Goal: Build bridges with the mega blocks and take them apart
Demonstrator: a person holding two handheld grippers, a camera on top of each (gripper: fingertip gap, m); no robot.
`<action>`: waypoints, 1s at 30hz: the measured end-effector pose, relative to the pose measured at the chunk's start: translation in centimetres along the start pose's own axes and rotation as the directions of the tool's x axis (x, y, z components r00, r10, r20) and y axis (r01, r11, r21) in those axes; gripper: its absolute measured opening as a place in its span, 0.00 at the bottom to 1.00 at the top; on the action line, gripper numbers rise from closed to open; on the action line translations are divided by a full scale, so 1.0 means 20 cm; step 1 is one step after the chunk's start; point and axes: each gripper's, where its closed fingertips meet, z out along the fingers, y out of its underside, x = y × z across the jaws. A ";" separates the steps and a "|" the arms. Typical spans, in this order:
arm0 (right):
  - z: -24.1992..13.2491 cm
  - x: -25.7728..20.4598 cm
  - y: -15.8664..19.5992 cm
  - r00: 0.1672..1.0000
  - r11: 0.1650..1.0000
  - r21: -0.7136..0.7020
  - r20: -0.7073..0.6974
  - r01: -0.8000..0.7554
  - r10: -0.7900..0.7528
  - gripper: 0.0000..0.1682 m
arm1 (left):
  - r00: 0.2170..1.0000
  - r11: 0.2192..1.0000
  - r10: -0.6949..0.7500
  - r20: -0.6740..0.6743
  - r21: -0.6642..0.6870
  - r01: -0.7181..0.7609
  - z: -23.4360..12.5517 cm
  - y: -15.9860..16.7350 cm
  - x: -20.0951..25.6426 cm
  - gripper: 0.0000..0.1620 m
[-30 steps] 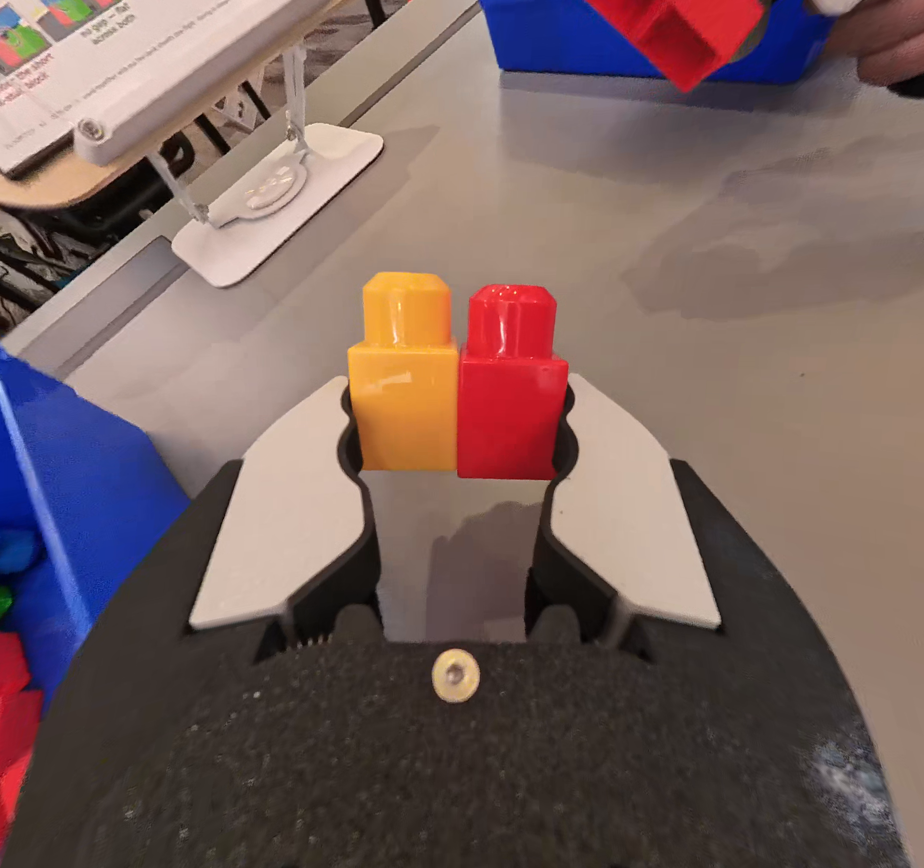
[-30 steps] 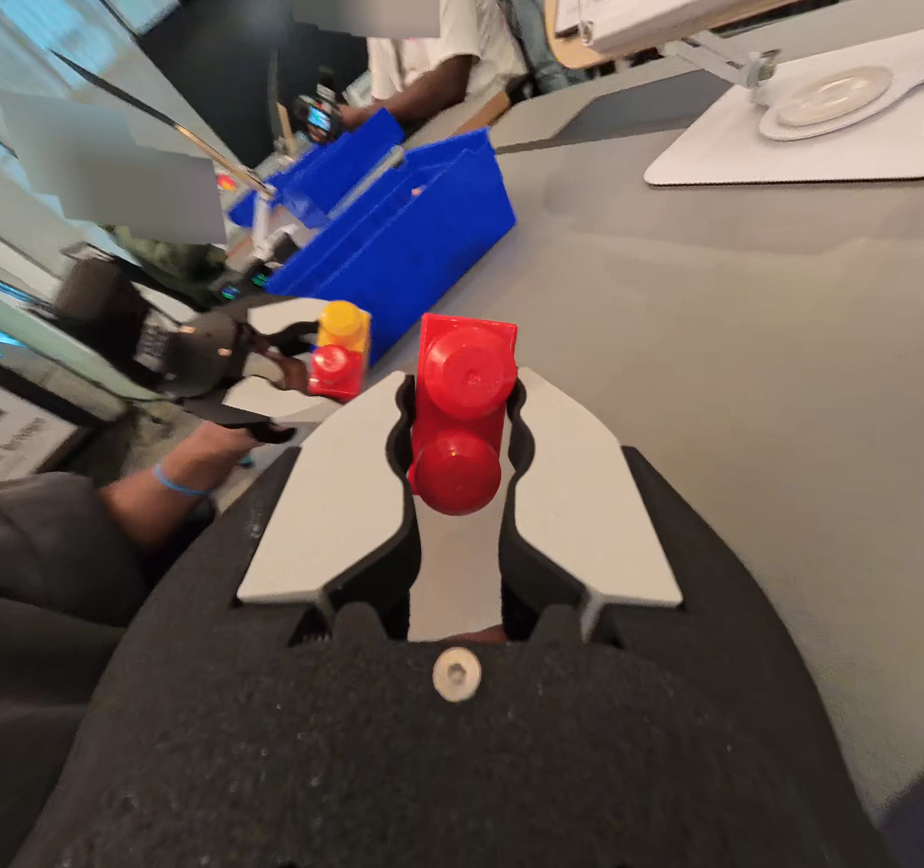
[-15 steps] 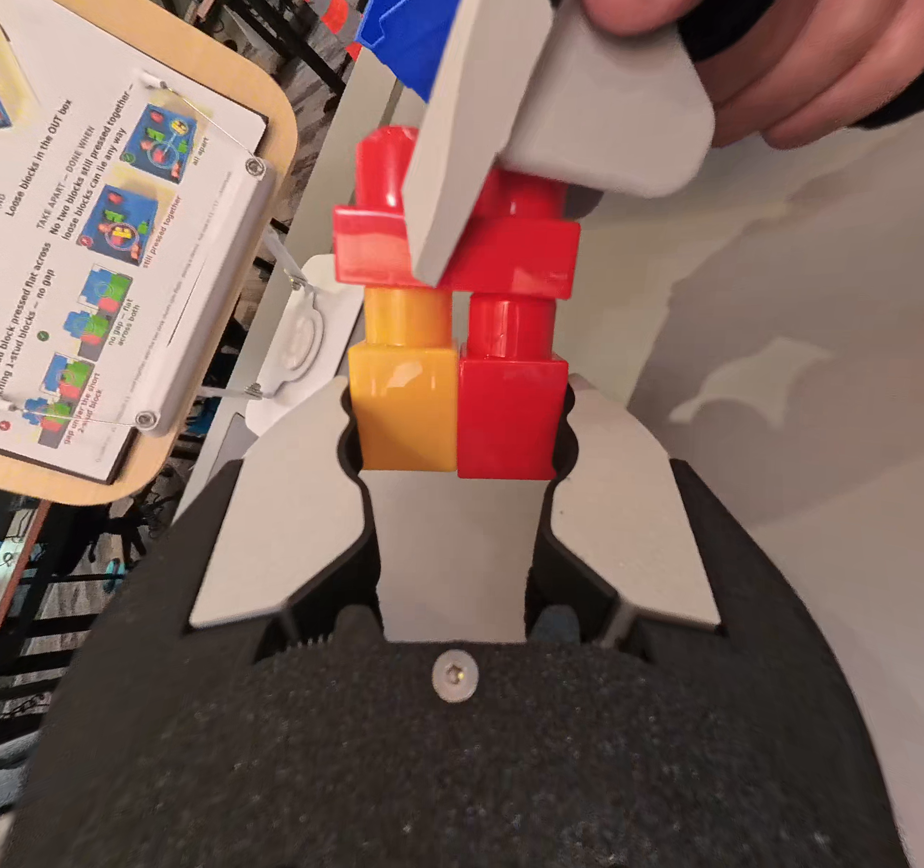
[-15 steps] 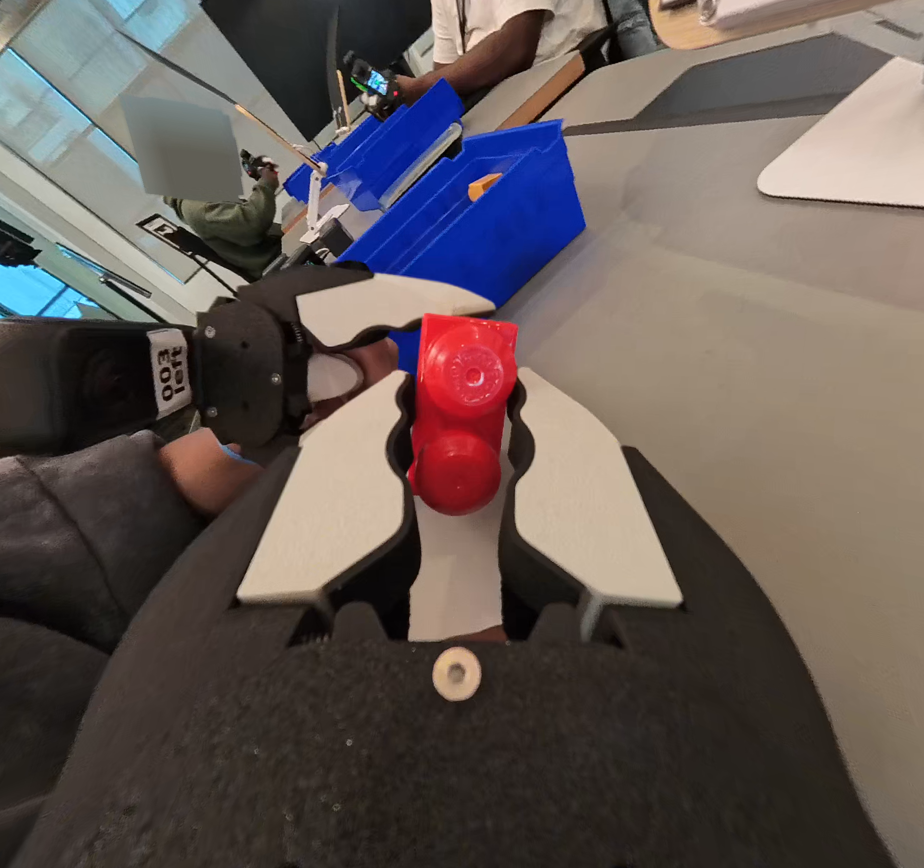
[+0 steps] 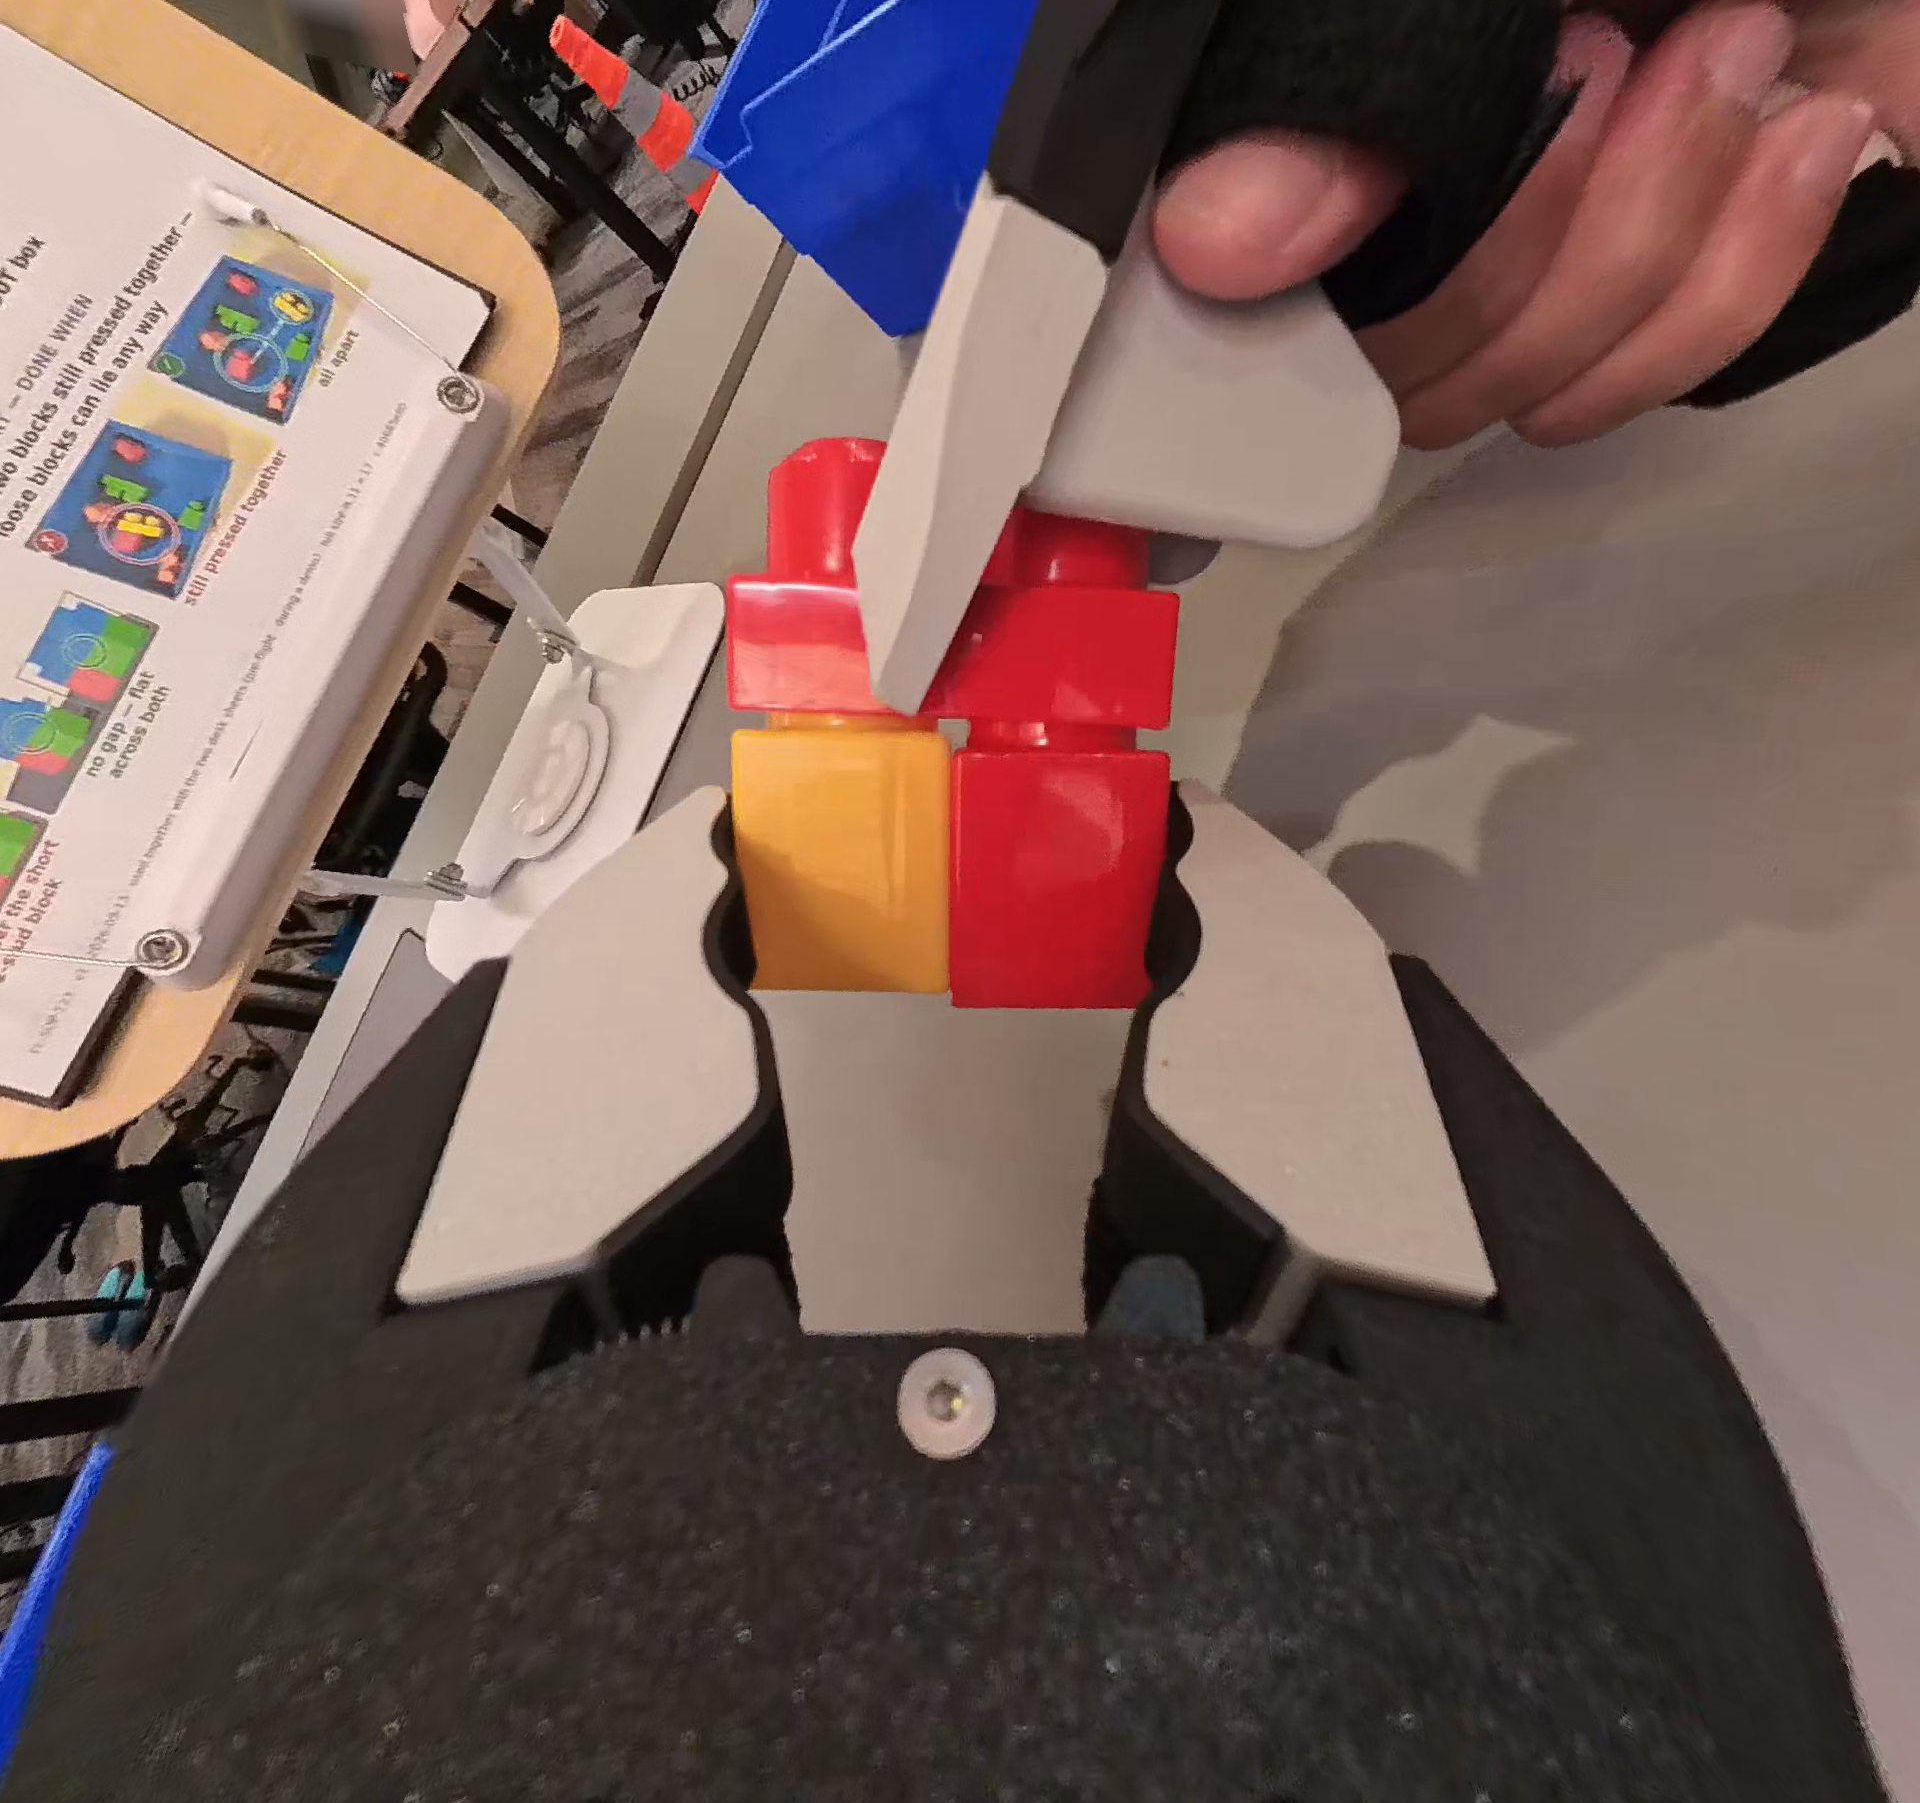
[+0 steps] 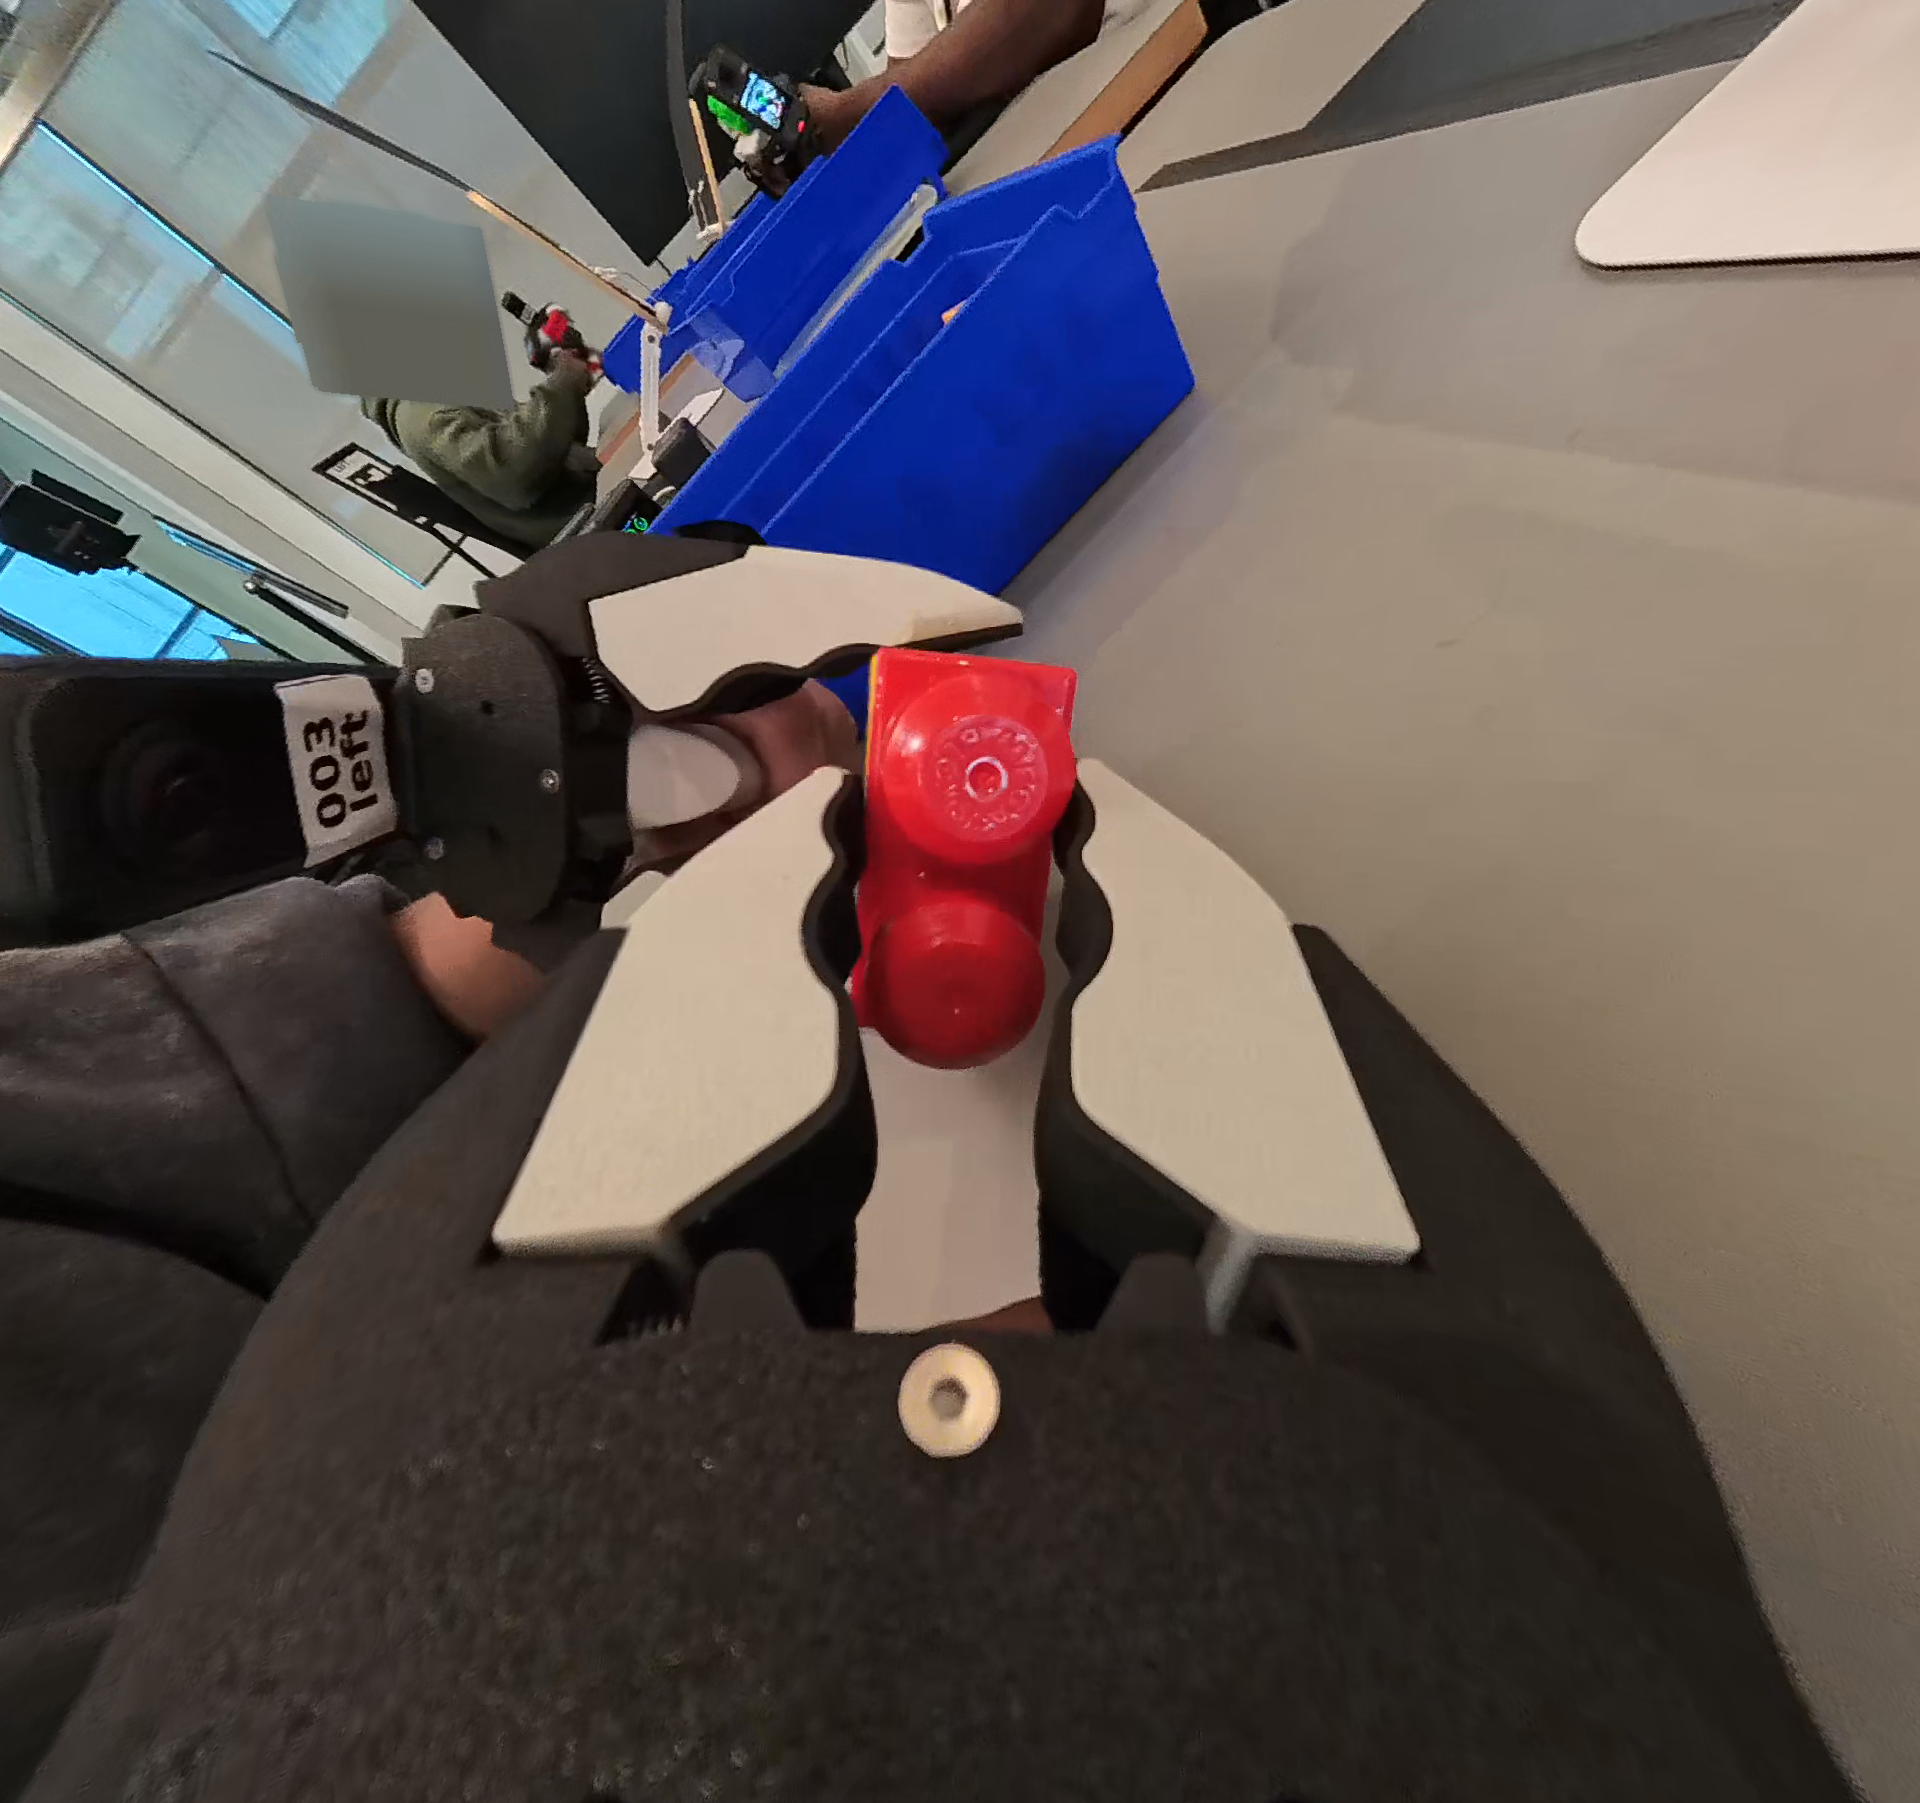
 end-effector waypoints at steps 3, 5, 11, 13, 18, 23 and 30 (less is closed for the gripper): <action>0.00 0.01 0.00 1.000 1.000 0.004 -0.009 -0.001 0.001 0.21 | 1.000 1.000 -0.012 0.004 0.000 0.012 0.01 0.00 0.00 0.45; 0.01 0.01 0.01 1.000 1.000 0.000 -0.020 0.012 -0.012 0.21 | 1.000 1.000 -0.003 0.011 -0.003 0.003 0.01 0.00 0.00 0.45; 0.01 0.02 0.03 1.000 1.000 0.004 0.007 -0.013 0.013 0.21 | 1.000 1.000 -0.005 0.002 -0.013 0.005 0.02 0.01 0.02 0.45; 0.02 0.03 0.05 1.000 1.000 -0.002 0.014 -0.019 0.020 0.21 | 1.000 1.000 0.009 -0.001 -0.017 -0.009 0.02 0.02 0.03 0.46; 0.02 0.04 0.02 0.997 0.997 0.057 0.053 -0.054 0.051 0.21 | 1.000 1.000 -0.005 -0.010 -0.004 0.005 0.02 0.02 0.02 0.46; -0.04 0.05 -0.02 0.989 0.987 0.113 0.101 -0.116 0.105 0.21 | 1.000 0.999 -0.024 0.015 -0.043 0.025 -0.04 0.01 -0.03 0.52; -0.09 -0.04 -0.07 0.991 0.975 0.218 0.134 -0.033 0.004 0.21 | 0.722 0.778 -0.557 -0.410 0.046 0.626 -0.18 -0.06 0.05 0.53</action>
